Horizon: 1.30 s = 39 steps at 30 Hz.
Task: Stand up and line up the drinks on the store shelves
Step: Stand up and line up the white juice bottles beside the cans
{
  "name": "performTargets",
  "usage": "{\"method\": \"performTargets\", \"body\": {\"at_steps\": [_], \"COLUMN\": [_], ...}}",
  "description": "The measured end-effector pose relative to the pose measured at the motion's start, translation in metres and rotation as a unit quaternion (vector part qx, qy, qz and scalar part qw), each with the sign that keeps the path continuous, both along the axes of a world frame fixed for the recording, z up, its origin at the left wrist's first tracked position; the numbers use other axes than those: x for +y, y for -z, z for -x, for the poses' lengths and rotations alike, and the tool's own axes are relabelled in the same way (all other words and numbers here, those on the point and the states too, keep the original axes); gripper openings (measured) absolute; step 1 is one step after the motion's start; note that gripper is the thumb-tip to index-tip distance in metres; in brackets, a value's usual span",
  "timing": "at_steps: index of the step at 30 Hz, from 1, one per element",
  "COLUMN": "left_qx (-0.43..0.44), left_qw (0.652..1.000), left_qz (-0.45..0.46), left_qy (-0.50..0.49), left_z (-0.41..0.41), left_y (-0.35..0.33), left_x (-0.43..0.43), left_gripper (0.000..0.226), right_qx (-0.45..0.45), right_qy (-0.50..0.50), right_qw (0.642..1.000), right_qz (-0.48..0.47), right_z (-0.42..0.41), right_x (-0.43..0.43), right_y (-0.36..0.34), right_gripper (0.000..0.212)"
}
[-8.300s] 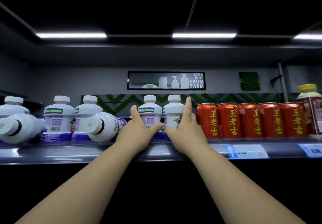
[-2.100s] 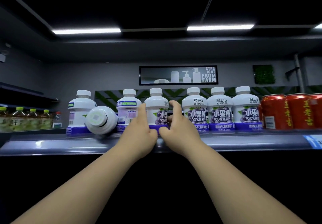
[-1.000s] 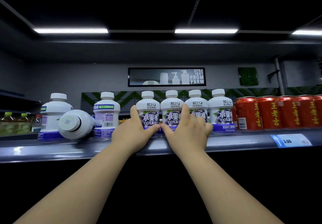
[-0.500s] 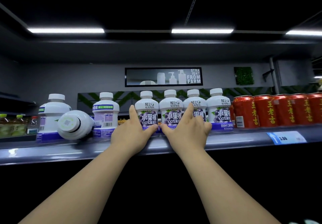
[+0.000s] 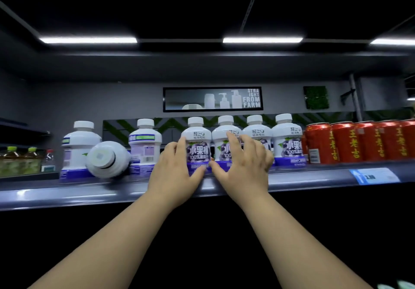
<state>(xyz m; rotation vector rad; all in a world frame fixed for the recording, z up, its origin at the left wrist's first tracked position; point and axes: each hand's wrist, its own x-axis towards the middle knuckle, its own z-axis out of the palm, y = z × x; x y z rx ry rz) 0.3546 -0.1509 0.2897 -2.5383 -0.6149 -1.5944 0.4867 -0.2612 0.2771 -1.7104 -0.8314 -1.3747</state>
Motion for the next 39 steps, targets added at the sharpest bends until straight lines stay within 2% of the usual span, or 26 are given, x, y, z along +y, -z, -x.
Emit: {"method": "performTargets", "body": {"at_steps": [5, 11, 16, 19, 22, 25, 32, 36, 39], "left_qx": [0.009, -0.059, -0.124, -0.147, -0.165, -0.175, -0.181, -0.219, -0.238], "left_qw": [0.997, 0.986, 0.964, 0.975, 0.986, 0.978, 0.974, 0.957, 0.945], "left_qz": [-0.078, -0.153, -0.235, -0.165, -0.025, 0.100, 0.111, 0.146, 0.174], "left_qy": [0.002, 0.021, -0.005, -0.017, 0.015, 0.059, 0.079, 0.123, 0.143], "left_z": [0.040, 0.100, 0.138, 0.143, 0.140, 0.133, 0.122, 0.117, 0.108], "left_y": [0.017, 0.021, 0.021, 0.018, 0.017, 0.014, 0.001, -0.024, -0.036], "left_x": [0.009, 0.026, 0.043, 0.061, 0.075, 0.082, 0.088, 0.087, 0.091], "left_gripper": [0.077, 0.059, 0.048, 0.057, 0.072, 0.084, 0.092, 0.082, 0.075], "right_qx": [-0.039, -0.009, 0.002, 0.050, 0.123, 0.152, 0.171, 0.169, 0.154], "right_qy": [-0.107, -0.269, -0.306, -0.288, -0.252, -0.226, -0.257, -0.266, -0.229], "right_qw": [0.992, 0.956, 0.945, 0.945, 0.939, 0.936, 0.925, 0.918, 0.932], "right_qz": [0.048, 0.120, 0.112, 0.145, 0.197, 0.226, 0.221, 0.242, 0.235], "right_z": [0.037, 0.095, 0.119, 0.120, 0.118, 0.116, 0.113, 0.110, 0.108], "right_x": [0.021, 0.064, 0.096, 0.107, 0.112, 0.117, 0.115, 0.108, 0.102], "right_y": [0.007, -0.001, -0.018, -0.026, -0.031, -0.033, -0.037, -0.044, -0.043], "right_gripper": [0.077, 0.077, 0.085, 0.097, 0.107, 0.117, 0.124, 0.129, 0.128]}}
